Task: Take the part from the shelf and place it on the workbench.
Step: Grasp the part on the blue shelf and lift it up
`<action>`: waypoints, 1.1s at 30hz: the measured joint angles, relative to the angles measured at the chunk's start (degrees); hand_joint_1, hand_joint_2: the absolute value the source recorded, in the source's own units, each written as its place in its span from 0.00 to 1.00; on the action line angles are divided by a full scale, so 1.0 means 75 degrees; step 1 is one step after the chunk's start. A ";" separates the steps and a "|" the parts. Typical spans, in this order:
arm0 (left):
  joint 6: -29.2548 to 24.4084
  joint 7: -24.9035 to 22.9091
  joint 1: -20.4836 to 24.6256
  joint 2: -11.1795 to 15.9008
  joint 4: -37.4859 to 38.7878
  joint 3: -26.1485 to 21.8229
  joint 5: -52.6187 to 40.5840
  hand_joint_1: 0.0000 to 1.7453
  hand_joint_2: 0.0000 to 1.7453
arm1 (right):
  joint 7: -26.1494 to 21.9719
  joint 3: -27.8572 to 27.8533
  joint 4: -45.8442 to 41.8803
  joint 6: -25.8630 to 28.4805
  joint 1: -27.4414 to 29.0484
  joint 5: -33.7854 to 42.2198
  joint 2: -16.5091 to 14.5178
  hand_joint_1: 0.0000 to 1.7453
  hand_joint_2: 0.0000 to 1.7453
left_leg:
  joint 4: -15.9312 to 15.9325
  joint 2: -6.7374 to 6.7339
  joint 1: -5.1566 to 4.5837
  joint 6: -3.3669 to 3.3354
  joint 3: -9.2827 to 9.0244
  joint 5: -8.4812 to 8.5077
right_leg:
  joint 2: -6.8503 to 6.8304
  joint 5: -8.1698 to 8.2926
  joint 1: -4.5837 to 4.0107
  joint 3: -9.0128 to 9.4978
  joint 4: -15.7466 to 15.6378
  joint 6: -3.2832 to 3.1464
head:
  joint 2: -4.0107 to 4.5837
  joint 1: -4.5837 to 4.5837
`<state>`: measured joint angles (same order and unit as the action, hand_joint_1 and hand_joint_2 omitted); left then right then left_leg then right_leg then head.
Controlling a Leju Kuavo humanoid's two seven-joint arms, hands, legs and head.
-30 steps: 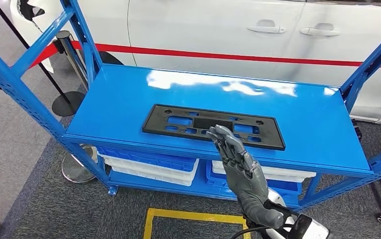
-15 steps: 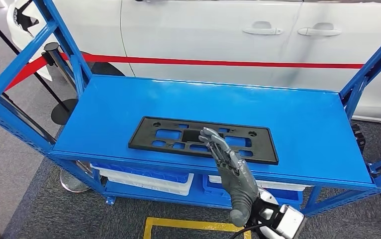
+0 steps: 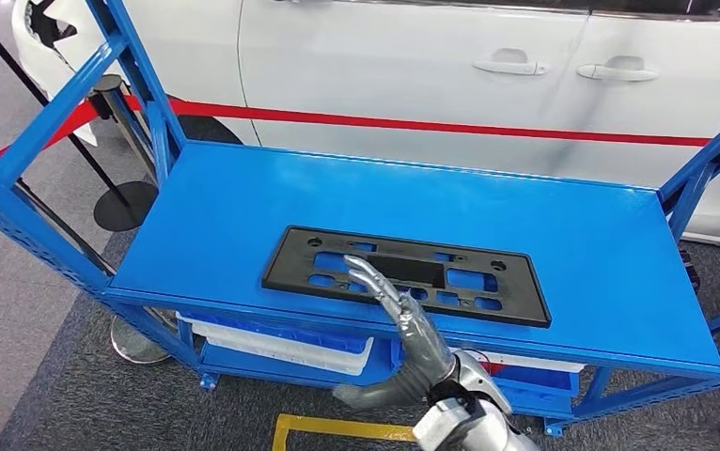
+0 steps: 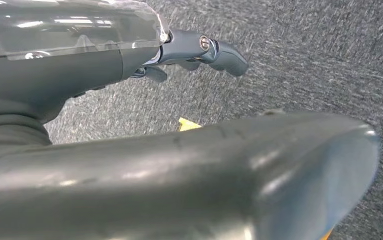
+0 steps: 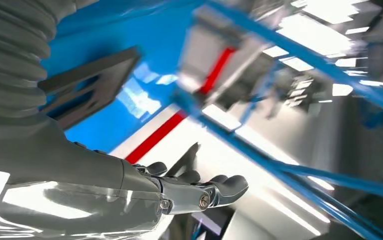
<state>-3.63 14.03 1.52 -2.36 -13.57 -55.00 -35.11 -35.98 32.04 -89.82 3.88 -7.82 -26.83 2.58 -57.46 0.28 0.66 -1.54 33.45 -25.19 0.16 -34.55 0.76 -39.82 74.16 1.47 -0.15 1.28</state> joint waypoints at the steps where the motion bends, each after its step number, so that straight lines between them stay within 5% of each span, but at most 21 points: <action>1: 0.0009 0.0012 -0.0003 -0.0012 0.0000 -0.0015 -0.0014 0.00 0.00 | 0.0131 0.0097 0.0114 0.0367 -0.0063 -0.0502 -0.0016 0.00 1.00 | -0.0005 0.0003 0.0001 0.0014 -0.0030 -0.0021 | -0.0005 0.0274 0.0013 0.0111 -0.0310 -0.0002 | 0.0000 0.0001; 3: 0.0026 0.0051 -0.0002 -0.0047 0.0000 -0.0039 -0.0056 0.00 0.00 | 0.0486 0.0319 0.0437 0.1108 -0.0270 -0.1489 -0.0093 0.00 1.00 | -0.0022 0.0009 -0.0012 0.0067 -0.0095 -0.0072 | -0.0012 0.0856 0.0010 0.0587 -0.1377 -0.0042 | 0.0000 0.0001; 5: 0.0044 0.0091 0.0013 -0.0071 0.0000 -0.0065 -0.0123 0.00 0.00 | 0.0979 0.0545 0.0876 0.1817 -0.0547 -0.2414 -0.0211 0.00 1.00 | -0.0036 0.0010 -0.0035 0.0142 -0.0108 -0.0102 | -0.0004 0.1063 -0.0021 0.0865 -0.2017 -0.0100 | 0.0000 0.0006; 9: 0.0071 0.0130 0.0033 -0.0076 0.0001 -0.0098 -0.0294 0.00 0.00 | 0.2152 0.0992 0.1878 0.3029 -0.1129 -0.4298 -0.0500 0.00 1.00 | -0.0121 0.0001 -0.0014 0.0320 -0.0084 -0.0192 | 0.0013 0.1082 -0.0024 0.0899 -0.2150 -0.0276 | 0.0000 0.0010; 13: 0.0078 0.0144 0.0039 -0.0079 0.0003 -0.0131 -0.0476 0.00 0.00 | 0.3336 0.1417 0.2969 0.3861 -0.1730 -0.6157 -0.0912 0.00 1.00 | -0.1856 0.0000 0.0007 0.0426 0.0716 -0.1073 | -0.0013 0.1094 -0.0026 0.0921 -0.2188 -0.0400 | 0.0001 0.0020; 15: 0.0107 0.0165 0.0035 -0.0079 0.0003 -0.0151 -0.0558 0.00 0.00 | 0.3713 0.1575 0.3498 0.3952 -0.1965 -0.6778 -0.1117 0.00 1.00 | -0.2275 -0.0001 0.0008 0.0440 0.0938 -0.1085 | -0.0015 0.1083 -0.0044 0.0926 -0.2171 -0.0413 | 0.0001 0.0019; 18: 0.0179 0.0187 0.0051 -0.0066 0.0003 -0.0160 -0.0627 0.00 0.00 | 0.3919 0.1760 0.4094 0.3881 -0.2287 -0.7165 -0.1424 0.00 1.00 | -0.0966 -0.0005 0.0003 0.0396 0.0344 -0.0327 | 0.0002 0.1036 -0.0059 0.0940 -0.2113 -0.0397 | 0.0000 0.0017; 20: 0.0189 0.0180 0.0075 -0.0058 0.0003 -0.0173 -0.0655 0.00 0.00 | 0.3971 0.1863 0.4371 0.3801 -0.2454 -0.7261 -0.1597 0.00 1.00 | -0.0246 0.0004 -0.0018 0.0338 0.0019 -0.0096 | 0.0011 0.1005 -0.0092 0.0919 -0.2064 -0.0348 | 0.0000 0.0012; 25: 0.0176 0.0133 0.0082 -0.0057 0.0003 -0.0245 -0.0689 0.00 0.00 | 0.4132 0.2100 0.4985 0.3723 -0.2715 -0.7458 -0.1938 0.00 1.00 | -0.0062 0.0001 0.0014 0.0149 -0.0031 -0.0048 | 0.0013 0.0809 -0.0096 0.0804 -0.1820 -0.0186 | 0.0001 0.0002; 29: 0.0173 0.0132 0.0093 -0.0056 0.0003 -0.0283 -0.0705 0.00 0.00 | 0.4202 0.2197 0.5440 0.3723 -0.2880 -0.7467 -0.2082 0.00 1.00 | -0.0045 -0.0006 0.0022 0.0073 -0.0033 -0.0039 | 0.0004 -0.0011 -0.0052 -0.0058 -0.0007 -0.0083 | 0.0000 -0.0002; 31: 0.0178 0.0141 0.0089 -0.0056 0.0003 -0.0287 -0.0733 0.00 0.00 | 0.4253 0.2235 0.5656 0.3723 -0.2954 -0.7467 -0.2138 0.00 1.00 | -0.0060 0.0002 0.0022 0.0081 -0.0042 -0.0048 | 0.0001 0.0207 -0.0046 -0.0100 -0.0012 -0.0088 | 0.0000 -0.0002; 33: 0.0185 0.0160 0.0093 -0.0057 0.0003 -0.0288 -0.0761 0.00 0.00 | 0.4320 0.2268 0.5848 0.3726 -0.3080 -0.7467 -0.2218 0.00 1.00 | -0.0076 0.0009 0.0022 0.0106 -0.0061 -0.0070 | -0.0002 0.0774 -0.0053 0.0361 -0.1042 -0.0144 | 0.0000 -0.0002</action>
<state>-2.25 15.23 2.21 -2.78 -13.55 -57.16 -40.82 -3.58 49.04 -45.96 31.82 -30.92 -82.84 -14.05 -58.03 0.35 0.82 -0.74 32.99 -25.71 0.15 -28.74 0.36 -37.11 66.34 0.39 -0.15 1.27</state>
